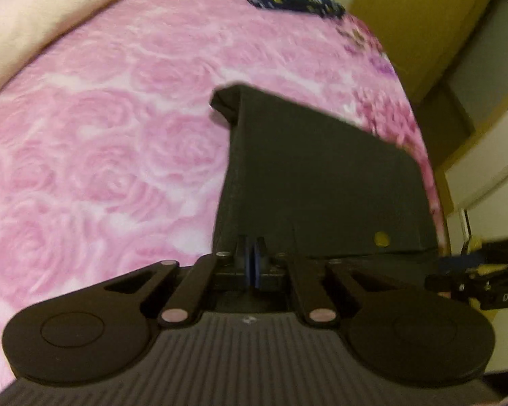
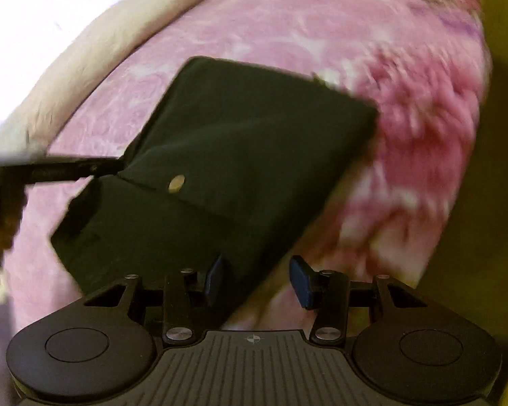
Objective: Fold clothes
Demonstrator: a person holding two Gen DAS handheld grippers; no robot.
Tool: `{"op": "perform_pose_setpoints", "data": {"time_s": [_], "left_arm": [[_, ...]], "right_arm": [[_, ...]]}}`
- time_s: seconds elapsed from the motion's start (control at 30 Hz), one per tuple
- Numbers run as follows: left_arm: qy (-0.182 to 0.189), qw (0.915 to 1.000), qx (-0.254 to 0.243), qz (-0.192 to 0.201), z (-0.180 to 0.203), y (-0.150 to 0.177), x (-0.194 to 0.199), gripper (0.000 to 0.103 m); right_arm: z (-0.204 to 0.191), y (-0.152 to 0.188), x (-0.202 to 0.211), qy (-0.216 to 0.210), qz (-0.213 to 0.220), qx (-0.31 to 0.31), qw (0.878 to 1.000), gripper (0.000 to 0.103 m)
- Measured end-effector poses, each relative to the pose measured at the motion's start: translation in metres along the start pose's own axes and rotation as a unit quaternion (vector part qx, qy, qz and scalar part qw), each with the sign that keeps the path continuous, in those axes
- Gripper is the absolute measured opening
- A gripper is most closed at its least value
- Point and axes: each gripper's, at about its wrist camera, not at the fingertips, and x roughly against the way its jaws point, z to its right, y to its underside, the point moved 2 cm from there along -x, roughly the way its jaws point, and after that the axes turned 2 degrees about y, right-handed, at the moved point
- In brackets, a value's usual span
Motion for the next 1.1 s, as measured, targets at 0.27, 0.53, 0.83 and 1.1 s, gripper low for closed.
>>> {"op": "perform_pose_setpoints", "data": {"time_s": [0.27,0.53,0.83,1.1], "left_arm": [[-0.032,0.9978,-0.042,-0.039,0.012,0.028,-0.001,0.004],[-0.034,0.9990,-0.013,-0.026,0.012,0.045,0.045,0.004],[-0.065,0.9969,-0.017,-0.042,0.006,0.096,0.015,0.003],[-0.039,0.9991,0.014,0.009,0.019,0.074,0.052,0.001]], "right_arm": [[-0.026,-0.023,-0.015,-0.013,0.018,0.041,0.999,0.047],[-0.053,-0.008,0.001,0.016,0.025,0.107,0.994,0.047],[-0.081,0.024,-0.032,-0.003,-0.003,0.162,0.987,0.047],[-0.086,0.014,0.001,-0.008,0.031,0.140,0.990,0.047]]}}
